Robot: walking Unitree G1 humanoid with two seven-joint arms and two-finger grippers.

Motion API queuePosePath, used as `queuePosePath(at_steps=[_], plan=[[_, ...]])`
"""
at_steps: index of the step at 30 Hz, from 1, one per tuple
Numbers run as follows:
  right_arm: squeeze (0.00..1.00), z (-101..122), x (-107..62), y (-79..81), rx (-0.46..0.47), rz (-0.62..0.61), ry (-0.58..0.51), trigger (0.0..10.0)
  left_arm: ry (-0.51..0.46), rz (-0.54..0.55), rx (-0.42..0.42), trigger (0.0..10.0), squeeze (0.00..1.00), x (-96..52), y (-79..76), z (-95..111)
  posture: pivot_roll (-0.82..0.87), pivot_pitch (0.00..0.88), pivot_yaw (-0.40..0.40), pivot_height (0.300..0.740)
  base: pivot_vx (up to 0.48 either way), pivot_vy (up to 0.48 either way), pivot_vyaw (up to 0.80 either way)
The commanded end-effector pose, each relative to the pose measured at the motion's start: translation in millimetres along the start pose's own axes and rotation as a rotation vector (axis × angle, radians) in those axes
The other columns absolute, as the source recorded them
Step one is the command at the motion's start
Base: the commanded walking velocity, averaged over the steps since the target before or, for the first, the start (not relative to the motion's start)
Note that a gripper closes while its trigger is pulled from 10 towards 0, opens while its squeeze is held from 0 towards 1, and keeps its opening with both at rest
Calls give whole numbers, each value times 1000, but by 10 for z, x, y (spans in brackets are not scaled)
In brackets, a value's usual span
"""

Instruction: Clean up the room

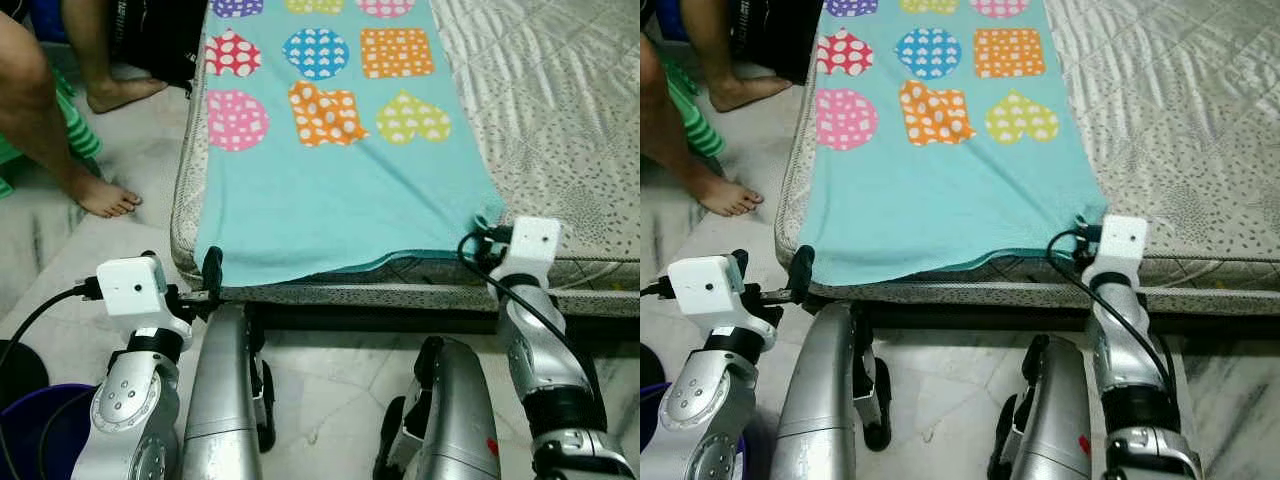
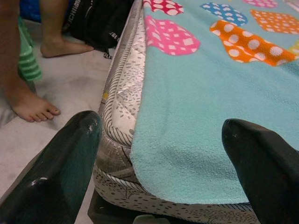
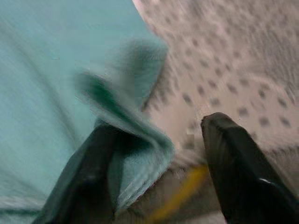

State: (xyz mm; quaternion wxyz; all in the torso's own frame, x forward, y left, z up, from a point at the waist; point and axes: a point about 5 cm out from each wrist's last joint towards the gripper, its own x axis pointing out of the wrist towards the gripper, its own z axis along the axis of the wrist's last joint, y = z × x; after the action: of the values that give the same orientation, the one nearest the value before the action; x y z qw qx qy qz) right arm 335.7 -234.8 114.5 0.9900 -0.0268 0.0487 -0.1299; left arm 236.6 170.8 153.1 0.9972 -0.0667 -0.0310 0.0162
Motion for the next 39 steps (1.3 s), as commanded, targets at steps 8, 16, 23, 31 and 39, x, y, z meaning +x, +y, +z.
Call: queuePosePath(at_steps=[8,16,23,31,39], plan=[[0,-151,-191,-158,91,-93,83,0,28,6,-3,10000,0,-32,27,-60,185,322,2,528,0,0,0],[0,-226,-417,-108,99,-59,116,0,31,-1,-4,10000,0,-25,20,-72,173,318,-3,528,0,0,0],[0,-195,-466,-49,70,31,107,10000,30,-3,-4,10000,0,-17,16,-76,160,313,-2,528,0,0,0],[1000,208,-382,159,2,149,-100,10000,42,41,-16,10000,0,-20,65,-114,160,313,-2,528,0,0,0],[1000,531,-230,285,39,168,-204,10000,139,173,-106,10000,0,-3,272,-317,143,307,1,528,0,0,0]])
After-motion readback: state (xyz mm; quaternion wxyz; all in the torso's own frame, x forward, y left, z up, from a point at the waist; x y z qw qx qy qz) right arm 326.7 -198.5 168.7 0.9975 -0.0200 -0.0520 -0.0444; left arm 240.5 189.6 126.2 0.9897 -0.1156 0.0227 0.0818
